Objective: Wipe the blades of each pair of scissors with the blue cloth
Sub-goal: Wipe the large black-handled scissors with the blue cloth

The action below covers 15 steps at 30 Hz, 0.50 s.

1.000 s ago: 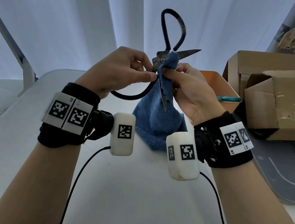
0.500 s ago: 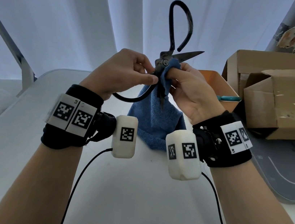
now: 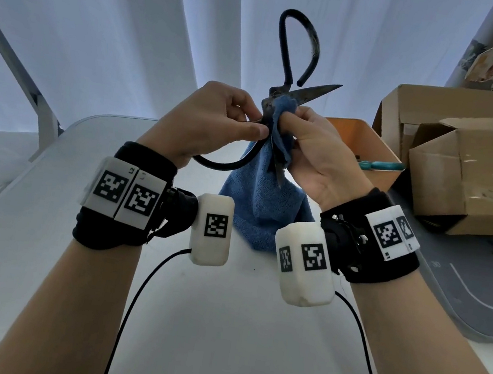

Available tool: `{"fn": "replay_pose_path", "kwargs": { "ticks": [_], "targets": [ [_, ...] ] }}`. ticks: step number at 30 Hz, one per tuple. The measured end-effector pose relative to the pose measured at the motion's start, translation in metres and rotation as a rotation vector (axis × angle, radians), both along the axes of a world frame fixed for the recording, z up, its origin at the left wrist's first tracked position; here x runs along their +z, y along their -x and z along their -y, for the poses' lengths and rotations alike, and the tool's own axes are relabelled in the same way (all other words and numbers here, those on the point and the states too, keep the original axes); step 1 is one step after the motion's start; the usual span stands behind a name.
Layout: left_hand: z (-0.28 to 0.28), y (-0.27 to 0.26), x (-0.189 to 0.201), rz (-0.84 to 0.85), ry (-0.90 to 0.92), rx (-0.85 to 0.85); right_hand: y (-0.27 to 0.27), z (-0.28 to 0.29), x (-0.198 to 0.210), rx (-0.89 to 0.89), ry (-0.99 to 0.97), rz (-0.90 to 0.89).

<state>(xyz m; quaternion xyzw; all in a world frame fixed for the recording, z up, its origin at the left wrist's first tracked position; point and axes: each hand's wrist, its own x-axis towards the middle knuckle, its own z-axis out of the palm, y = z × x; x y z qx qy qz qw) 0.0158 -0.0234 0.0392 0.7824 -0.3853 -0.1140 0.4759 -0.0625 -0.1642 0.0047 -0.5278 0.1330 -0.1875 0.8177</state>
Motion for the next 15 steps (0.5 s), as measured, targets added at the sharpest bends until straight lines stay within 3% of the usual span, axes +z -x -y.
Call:
{"fn": "replay_pose_path", "kwargs": {
  "ticks": [15],
  "targets": [
    [-0.001, -0.0003, 0.0011, 0.005, -0.007, -0.002, 0.0006, 0.0006, 0.0002, 0.059, -0.053, 0.039]
  ]
}}
